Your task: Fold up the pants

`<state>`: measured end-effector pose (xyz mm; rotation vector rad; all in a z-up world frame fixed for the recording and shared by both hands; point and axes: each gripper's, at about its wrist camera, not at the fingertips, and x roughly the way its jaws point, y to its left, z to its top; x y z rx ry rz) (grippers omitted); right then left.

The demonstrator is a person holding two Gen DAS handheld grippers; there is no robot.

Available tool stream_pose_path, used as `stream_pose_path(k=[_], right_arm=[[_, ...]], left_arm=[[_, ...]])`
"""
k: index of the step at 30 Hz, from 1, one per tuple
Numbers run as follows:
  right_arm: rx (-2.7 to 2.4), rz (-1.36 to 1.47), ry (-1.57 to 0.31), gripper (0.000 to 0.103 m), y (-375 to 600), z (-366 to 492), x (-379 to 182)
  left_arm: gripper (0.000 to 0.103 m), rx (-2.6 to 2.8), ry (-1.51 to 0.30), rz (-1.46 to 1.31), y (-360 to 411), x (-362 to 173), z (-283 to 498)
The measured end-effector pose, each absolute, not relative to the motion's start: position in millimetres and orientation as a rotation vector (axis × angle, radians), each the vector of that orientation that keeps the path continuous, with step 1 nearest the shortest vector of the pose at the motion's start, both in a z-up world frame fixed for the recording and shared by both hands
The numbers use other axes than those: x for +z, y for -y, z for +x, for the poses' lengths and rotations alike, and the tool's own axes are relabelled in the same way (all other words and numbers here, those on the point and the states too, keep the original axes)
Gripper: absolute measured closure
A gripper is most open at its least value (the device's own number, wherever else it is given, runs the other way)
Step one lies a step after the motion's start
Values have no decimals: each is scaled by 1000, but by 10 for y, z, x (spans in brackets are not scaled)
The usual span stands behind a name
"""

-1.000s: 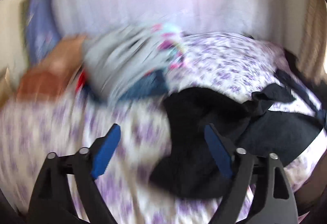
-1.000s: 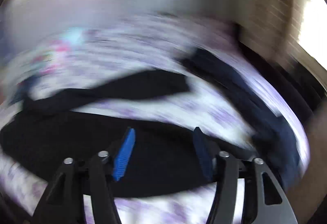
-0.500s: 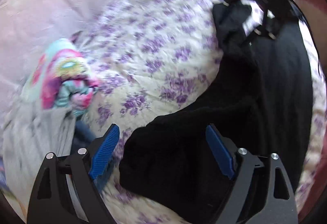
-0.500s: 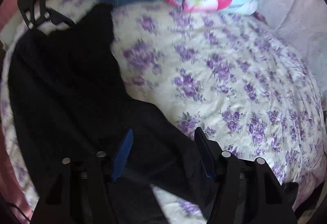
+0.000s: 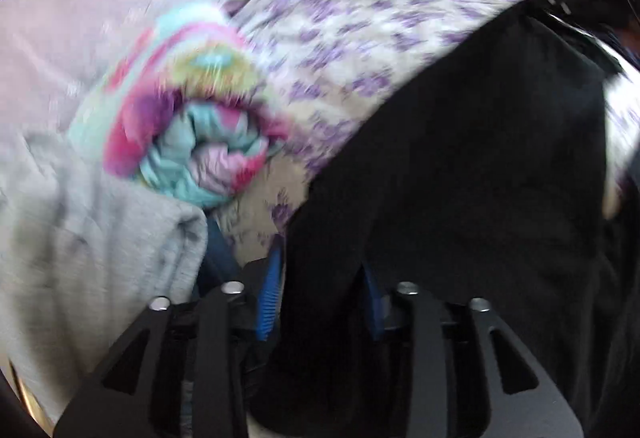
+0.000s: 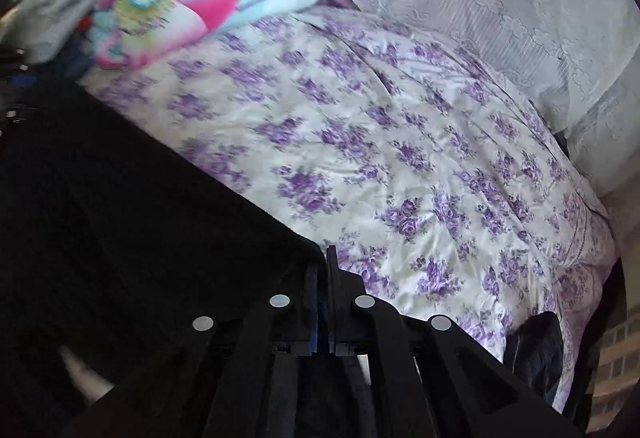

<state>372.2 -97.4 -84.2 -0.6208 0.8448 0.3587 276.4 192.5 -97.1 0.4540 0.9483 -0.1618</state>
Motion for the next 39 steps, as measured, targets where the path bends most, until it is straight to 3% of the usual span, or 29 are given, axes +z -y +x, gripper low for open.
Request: stream_pose_path(k=[1, 3, 7, 9, 12, 17, 18, 21, 27, 30, 32, 33, 36, 38, 39], right_arm=[[333, -641, -865, 82, 927, 3758, -960], [316, -694, -870, 71, 906, 3730, -1042], [300, -567, -810, 50, 1487, 3516, -636], [231, -541, -802, 50, 1919, 3395, -467], [179, -568, -841, 45, 2459, 3112, -445], [199, -810, -982, 44, 2732, 2590, -982], [196, -857, -1008, 46, 2753, 2533, -1139], [176, -875, -1134, 97, 2835, 2579, -1440], [8, -646, -932, 99, 3155, 3121, -560], [-110, -576, -866, 97, 3230, 3708, -393], [-195, -623, -829, 86, 3191, 4030, -513], [-240, -655, -818, 74, 3158, 4143, -589], [-308, -686, -810, 69, 3068, 4241, -789], [-265, -576, -803, 54, 3132, 4105, -725], [-257, -527, -803, 38, 3191, 4038, -662]], left_arm=[[33, -97, -965, 478, -1919, -1052, 2808], [18, 13, -935, 554, -1890, -1115, 2783], [15, 35, -850, 557, -1950, -834, 2427], [9, 69, -795, 545, -1986, -671, 2186], [9, 71, -750, 490, -2029, -527, 1813], [8, -9, -749, 462, -1742, -585, 1369], [8, -29, -748, 475, -1640, -629, 1286], [8, -64, -741, 511, -1430, -724, 1155], [8, -28, -698, 532, -1387, -629, 1063], [8, 29, -694, 457, -1532, -537, 1150], [8, 66, -706, 379, -1674, -511, 1219], [8, 86, -709, 354, -1738, -512, 1226], [8, 124, -734, 278, -1949, -512, 1215], [8, 143, -745, 243, -2076, -533, 1163], [8, 152, -748, 238, -2120, -558, 1136]])
